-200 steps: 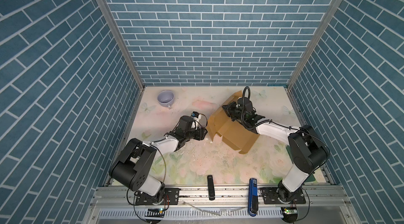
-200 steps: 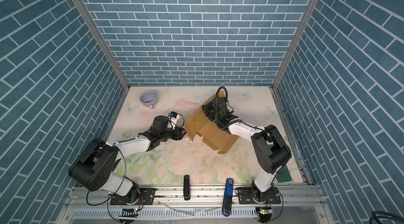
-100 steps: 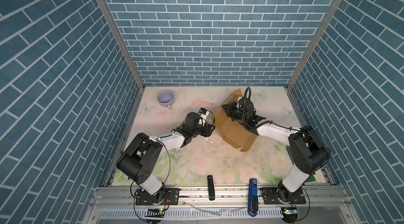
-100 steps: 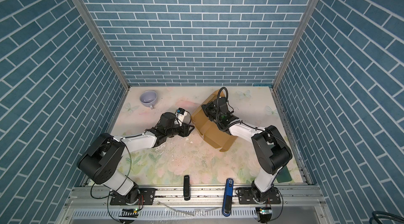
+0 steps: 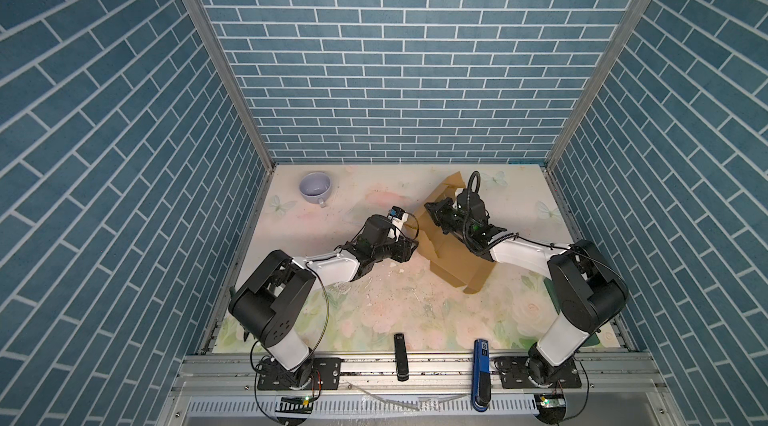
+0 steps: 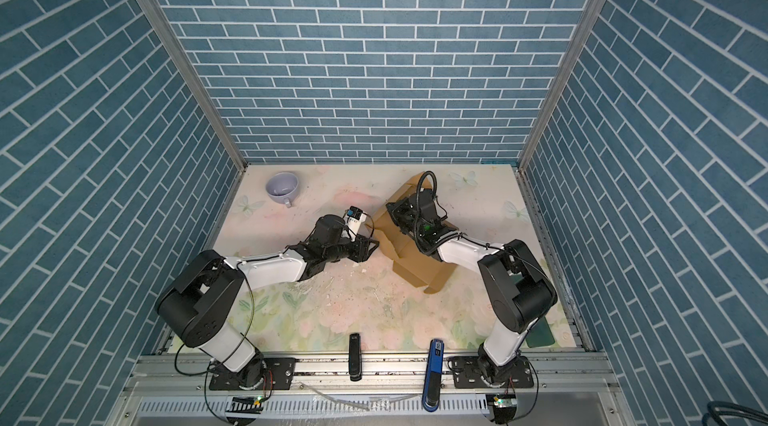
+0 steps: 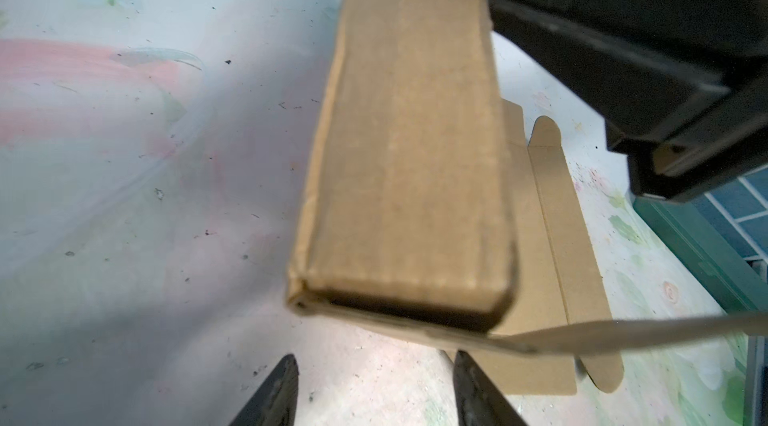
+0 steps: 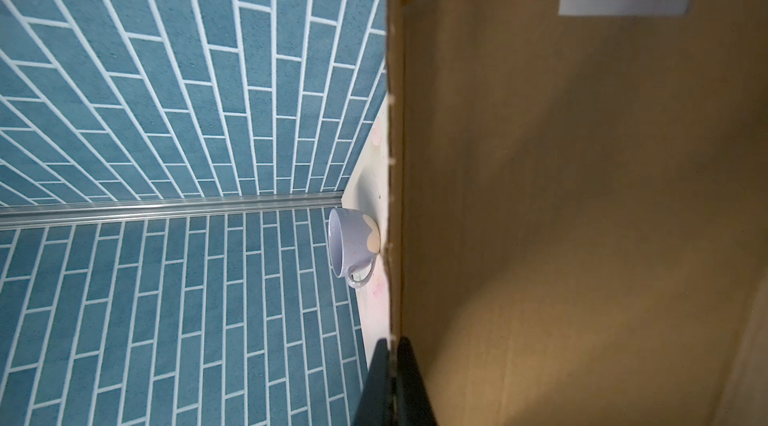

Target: Fold the paper box

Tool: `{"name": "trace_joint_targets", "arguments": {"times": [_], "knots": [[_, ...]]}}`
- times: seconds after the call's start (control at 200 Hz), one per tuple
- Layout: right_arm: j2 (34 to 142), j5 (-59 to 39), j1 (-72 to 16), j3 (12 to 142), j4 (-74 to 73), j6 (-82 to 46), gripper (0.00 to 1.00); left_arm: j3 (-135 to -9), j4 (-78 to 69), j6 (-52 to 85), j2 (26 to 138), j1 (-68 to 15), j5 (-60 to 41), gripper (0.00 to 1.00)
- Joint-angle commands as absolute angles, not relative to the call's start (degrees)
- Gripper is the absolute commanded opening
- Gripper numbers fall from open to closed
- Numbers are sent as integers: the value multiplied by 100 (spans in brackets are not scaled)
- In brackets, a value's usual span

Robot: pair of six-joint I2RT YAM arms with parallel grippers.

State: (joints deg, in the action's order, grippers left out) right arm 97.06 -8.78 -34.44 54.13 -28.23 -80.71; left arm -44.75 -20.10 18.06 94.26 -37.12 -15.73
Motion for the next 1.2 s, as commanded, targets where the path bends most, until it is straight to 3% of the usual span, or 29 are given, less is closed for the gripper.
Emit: {"name": "trace_joint_targets", "arguments": {"times": [0.0,0.82,1.195], "knots": [[9533,-872,-3430,5225,-3083,-8106,0,-4613,-2170,1962,9482,-3887,-1405,60],[9485,-1432,-3312,4452,-4386,-7884,0,-4679,-1984,2407,9483,-4336,-700,64],[9466,-1476,-3300,4382,-4591,-7835,0,-4840,-1968,3085,9672,-4600,127,67]]}}
